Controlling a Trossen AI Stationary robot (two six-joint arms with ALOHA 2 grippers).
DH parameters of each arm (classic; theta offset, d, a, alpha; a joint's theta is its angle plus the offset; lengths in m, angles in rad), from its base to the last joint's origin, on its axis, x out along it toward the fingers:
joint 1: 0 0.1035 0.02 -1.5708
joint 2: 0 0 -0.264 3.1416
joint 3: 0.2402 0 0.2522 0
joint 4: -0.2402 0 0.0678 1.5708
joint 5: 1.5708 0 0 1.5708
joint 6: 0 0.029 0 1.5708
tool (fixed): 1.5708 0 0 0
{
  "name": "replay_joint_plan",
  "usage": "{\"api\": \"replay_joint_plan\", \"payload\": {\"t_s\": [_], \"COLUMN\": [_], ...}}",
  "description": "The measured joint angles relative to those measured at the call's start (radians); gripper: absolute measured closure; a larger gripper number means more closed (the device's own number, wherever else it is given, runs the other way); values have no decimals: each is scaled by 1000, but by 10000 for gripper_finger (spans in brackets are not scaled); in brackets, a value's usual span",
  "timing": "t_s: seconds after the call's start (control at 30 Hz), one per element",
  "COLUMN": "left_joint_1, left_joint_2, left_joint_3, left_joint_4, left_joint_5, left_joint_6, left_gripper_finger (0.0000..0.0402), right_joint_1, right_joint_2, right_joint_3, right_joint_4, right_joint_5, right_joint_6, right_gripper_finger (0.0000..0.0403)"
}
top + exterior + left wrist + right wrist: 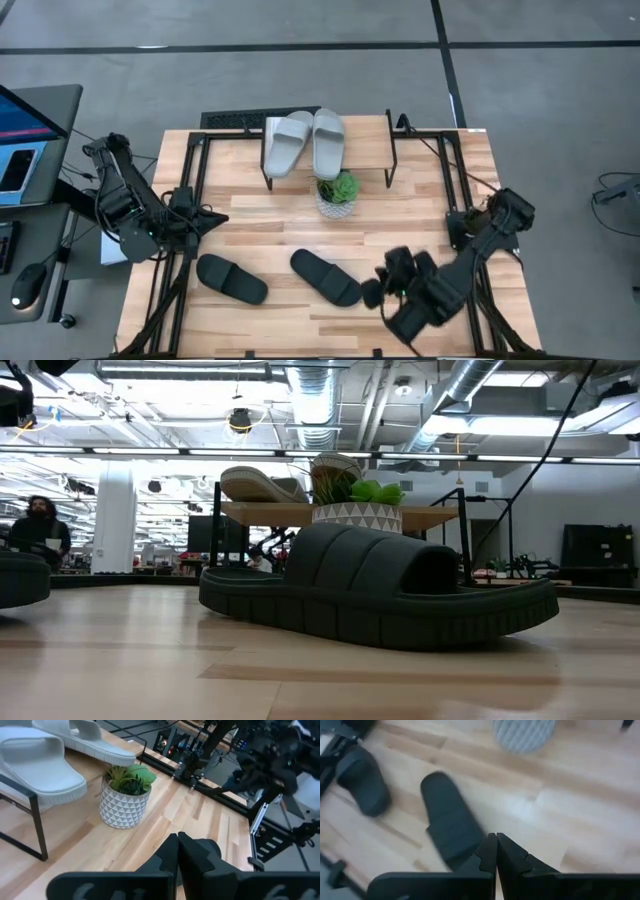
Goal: Pick and place slides into the shelf
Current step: Put the right black slide on the shelf
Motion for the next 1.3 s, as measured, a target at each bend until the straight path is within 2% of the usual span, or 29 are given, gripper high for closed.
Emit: {"api": "replay_joint_plan", "payload": {"t_s": [0.1,0.33,0.5,0.67,0.9,1.07,1.3], "left_joint_1": [0,0,0,0,0,0,0], "left_joint_2": [0,0,-13,-63,-162,-228,-291], "left_joint_3": [0,0,0,0,0,0,0], "left_joint_4": [0,-3,-5,-6,-6,-7,-9], "left_joint_5": [13,72,157,293,428,431,431], "left_joint_6": [-2,113,243,346,453,488,514], "left_gripper_finger": [401,401,401,401,401,401,401], "right_joint_1": [48,104,75,23,-86,-118,-136], "right_joint_2": [25,80,163,259,324,307,283], "right_joint_3": [0,0,1,10,15,17,16], "right_joint_4": [91,372,521,549,692,726,643], "right_joint_5": [1,53,96,94,40,-62,-350], "right_joint_6": [26,28,103,224,211,151,89], "right_gripper_finger": [403,403,403,403,403,403,403]}}
